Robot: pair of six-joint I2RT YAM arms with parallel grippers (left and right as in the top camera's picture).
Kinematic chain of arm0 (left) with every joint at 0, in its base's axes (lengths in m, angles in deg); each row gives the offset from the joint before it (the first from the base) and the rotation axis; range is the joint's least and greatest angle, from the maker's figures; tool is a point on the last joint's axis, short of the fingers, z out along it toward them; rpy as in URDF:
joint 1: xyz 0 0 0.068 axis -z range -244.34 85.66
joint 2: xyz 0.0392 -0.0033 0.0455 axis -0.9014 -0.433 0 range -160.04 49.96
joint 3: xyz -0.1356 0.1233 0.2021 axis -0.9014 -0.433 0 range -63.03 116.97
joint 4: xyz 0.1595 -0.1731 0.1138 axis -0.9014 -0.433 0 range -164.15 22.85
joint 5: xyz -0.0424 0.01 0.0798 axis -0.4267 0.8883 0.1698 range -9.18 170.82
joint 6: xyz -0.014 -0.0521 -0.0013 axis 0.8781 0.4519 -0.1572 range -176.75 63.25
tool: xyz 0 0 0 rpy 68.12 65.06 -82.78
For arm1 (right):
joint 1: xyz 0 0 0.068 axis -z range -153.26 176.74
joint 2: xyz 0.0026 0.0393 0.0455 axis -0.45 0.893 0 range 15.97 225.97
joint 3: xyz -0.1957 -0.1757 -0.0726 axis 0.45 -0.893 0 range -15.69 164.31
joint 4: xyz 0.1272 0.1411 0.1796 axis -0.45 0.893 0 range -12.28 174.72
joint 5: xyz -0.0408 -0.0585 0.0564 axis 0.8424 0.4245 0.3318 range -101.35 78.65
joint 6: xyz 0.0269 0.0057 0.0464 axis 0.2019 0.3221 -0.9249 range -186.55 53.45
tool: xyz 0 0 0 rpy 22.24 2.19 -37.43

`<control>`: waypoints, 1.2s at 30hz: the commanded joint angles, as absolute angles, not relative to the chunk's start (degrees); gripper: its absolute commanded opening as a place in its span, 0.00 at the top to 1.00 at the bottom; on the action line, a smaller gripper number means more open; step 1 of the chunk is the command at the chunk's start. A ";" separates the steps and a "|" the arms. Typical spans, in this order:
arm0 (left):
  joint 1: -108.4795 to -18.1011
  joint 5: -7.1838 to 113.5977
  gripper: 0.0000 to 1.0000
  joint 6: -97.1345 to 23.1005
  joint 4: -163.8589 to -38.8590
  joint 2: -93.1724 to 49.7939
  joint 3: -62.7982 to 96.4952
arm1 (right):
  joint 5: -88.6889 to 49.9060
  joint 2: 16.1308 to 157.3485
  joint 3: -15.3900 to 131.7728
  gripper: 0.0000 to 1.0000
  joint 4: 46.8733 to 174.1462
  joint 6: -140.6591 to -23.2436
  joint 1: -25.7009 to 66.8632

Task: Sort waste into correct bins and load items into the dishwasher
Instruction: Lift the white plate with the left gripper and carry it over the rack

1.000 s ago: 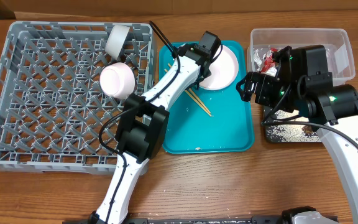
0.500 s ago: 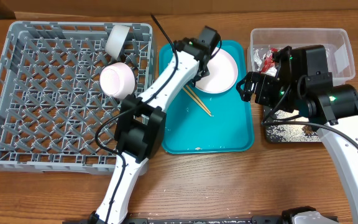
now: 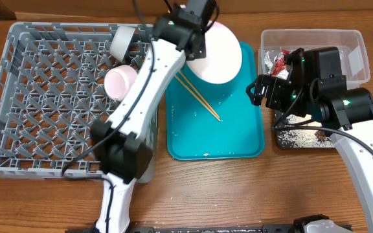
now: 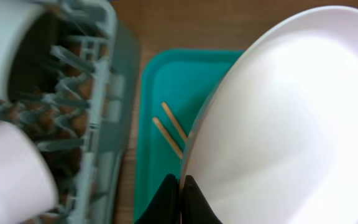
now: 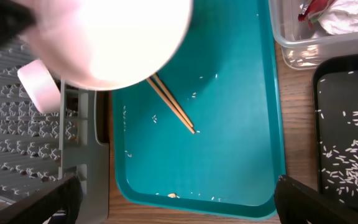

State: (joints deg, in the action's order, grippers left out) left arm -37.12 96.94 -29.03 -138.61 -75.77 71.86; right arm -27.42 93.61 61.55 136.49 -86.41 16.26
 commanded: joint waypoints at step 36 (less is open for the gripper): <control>-56.07 137.57 0.96 -73.05 -131.16 -65.20 71.27 | -26.81 93.44 61.52 0.00 136.33 -86.24 16.31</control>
State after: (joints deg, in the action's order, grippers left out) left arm -54.65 136.81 -70.27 -131.38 -61.46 72.39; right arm -27.40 93.61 61.55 136.46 -86.43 16.24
